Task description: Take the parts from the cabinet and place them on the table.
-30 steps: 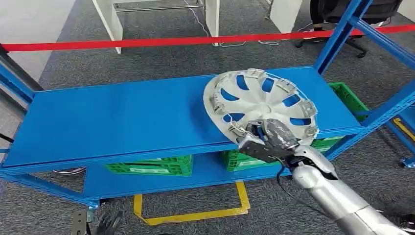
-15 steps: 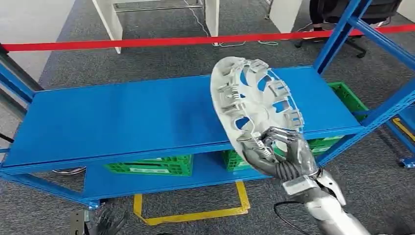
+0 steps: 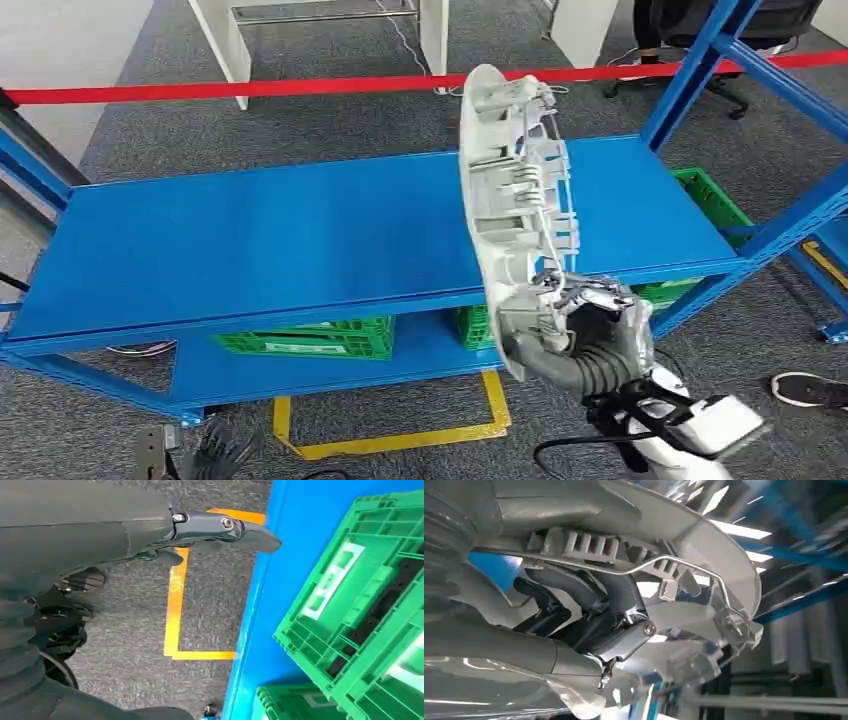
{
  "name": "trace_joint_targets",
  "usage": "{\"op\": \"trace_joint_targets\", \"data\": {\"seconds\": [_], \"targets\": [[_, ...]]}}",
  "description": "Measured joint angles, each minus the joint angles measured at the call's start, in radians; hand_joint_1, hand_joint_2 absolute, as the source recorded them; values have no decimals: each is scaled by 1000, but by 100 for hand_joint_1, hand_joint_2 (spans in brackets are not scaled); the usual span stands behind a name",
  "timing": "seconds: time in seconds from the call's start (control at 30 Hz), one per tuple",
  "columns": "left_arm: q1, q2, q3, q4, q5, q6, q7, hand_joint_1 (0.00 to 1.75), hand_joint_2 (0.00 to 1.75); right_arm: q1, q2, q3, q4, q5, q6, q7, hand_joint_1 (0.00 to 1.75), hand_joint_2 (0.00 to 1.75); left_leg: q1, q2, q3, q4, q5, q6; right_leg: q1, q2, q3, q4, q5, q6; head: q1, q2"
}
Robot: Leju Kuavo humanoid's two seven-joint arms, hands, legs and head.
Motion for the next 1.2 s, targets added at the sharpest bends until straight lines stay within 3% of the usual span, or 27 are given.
{"op": "trace_joint_targets", "data": {"seconds": [0.1,0.27,0.43,0.7,0.8,0.83,0.87,0.97,1.0,1.03,1.07,1.13,1.17,1.2], "targets": [[0,3,0,0,17,-7,-10,0,175,14,37,0,1,-112,160,-29,175,175,0,0,0,0,0,0,0,0,0,0,0,0,0,0],[1,10,0,0,19,9,-34,0,175,22,64,1,12,-132,246,-53,175,175,0,0,0,0,0,0,0,0,0,0,0,0,0,0],[3,11,4,0,41,-20,-66,0,175,34,68,1,30,-167,392,-60,175,175,0,0,0,0,0,0,0,0,0,0,0,0,0,0],[11,8,10,-20,63,-95,-66,0,175,58,89,-18,63,-199,438,-61,175,175,0,0,0,0,0,0,0,0,0,0,0,0,0,0],[20,7,10,-38,70,-93,-67,0,175,77,106,-29,73,-189,414,-61,175,175,-5,1,1,-7,12,16,-4,3,4,-14,14,19,-2,0],[22,0,10,-45,71,-92,-67,0,175,85,109,-33,75,-181,393,-61,175,175,9,6,18,-38,27,22,-1,-3,1,-13,1,20,0,0],[26,0,10,-52,73,-89,-67,0,175,89,111,-37,82,-180,379,-61,175,175,7,11,21,-49,34,30,2,-16,-13,6,-21,20,1,0],[44,-2,10,-68,84,-71,-67,0,175,100,115,-53,106,-200,357,-61,175,175,9,18,14,-46,38,31,-5,-22,-114,223,-112,28,5,0],[51,-3,10,-73,87,-68,-67,0,175,107,116,-59,114,-205,354,-61,175,175,10,21,12,-43,37,31,-9,-23,-145,277,-120,32,5,0],[57,-4,11,-79,90,-62,-67,0,175,113,118,-65,122,-206,351,-61,175,175,11,22,10,-40,37,30,-12,-25,-152,280,-102,36,5,0],[61,-6,11,-84,90,-57,-67,0,175,118,119,-71,128,-205,348,-61,175,175,15,22,9,-36,34,25,-17,-27,-133,231,-58,41,5,0],[65,-10,11,-92,89,-54,-67,0,175,120,122,-80,138,-202,346,-61,175,175,23,21,6,-18,25,10,-27,-35,-56,61,37,50,5,0],[67,-9,11,-97,90,-54,-67,0,175,119,123,-82,142,-202,346,-61,175,175,23,21,-1,-7,19,-1,-23,-37,-42,31,12,57,6,0],[68,-9,11,-103,89,-53,-67,0,175,119,127,-83,145,-201,347,-62,175,175,17,20,-15,17,15,-9,-22,-31,-33,15,19,45,12,0]]}}
